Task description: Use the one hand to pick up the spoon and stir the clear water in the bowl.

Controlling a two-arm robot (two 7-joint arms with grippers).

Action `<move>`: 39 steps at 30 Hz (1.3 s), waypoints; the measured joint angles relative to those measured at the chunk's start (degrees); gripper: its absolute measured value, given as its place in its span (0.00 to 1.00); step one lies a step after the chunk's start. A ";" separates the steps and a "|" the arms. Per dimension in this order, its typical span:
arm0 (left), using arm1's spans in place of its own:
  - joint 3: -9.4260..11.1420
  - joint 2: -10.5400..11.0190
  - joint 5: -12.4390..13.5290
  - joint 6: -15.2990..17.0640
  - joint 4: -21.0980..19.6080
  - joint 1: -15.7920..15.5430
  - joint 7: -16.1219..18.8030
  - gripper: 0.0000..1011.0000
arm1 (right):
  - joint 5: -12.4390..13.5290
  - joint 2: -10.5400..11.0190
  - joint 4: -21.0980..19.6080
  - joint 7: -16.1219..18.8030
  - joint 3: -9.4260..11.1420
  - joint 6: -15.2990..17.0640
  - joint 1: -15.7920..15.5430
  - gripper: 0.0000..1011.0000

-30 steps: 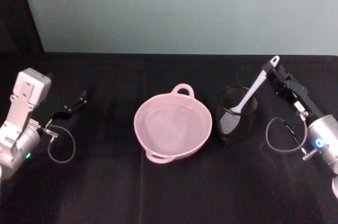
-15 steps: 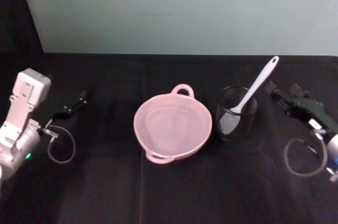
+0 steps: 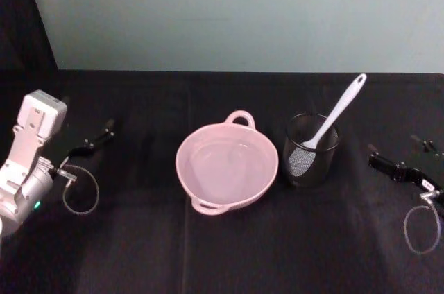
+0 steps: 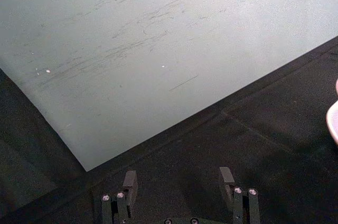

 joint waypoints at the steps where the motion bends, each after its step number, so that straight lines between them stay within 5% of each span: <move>1: 0.00 0.00 0.00 0.00 0.00 0.00 0.00 1.00 | -2.07 0.00 1.28 -0.69 -1.09 0.20 1.21 0.99; 8: 0.00 0.00 0.00 0.00 0.00 0.00 0.00 1.00 | -7.67 -2.33 9.30 0.25 -4.64 -3.15 6.86 0.99; 17: 0.00 0.00 0.00 0.00 0.00 0.00 0.00 1.00 | -16.52 -7.34 21.18 1.59 -8.06 -17.22 13.77 0.99; 24: 0.00 0.00 0.00 0.00 0.00 0.00 0.00 1.00 | -20.20 -8.46 22.64 -0.22 -8.82 -16.89 15.01 0.99; 39: 0.00 0.00 0.00 0.00 0.00 0.00 0.00 1.00 | -19.43 -8.32 22.50 0.01 -8.65 -17.27 14.81 0.99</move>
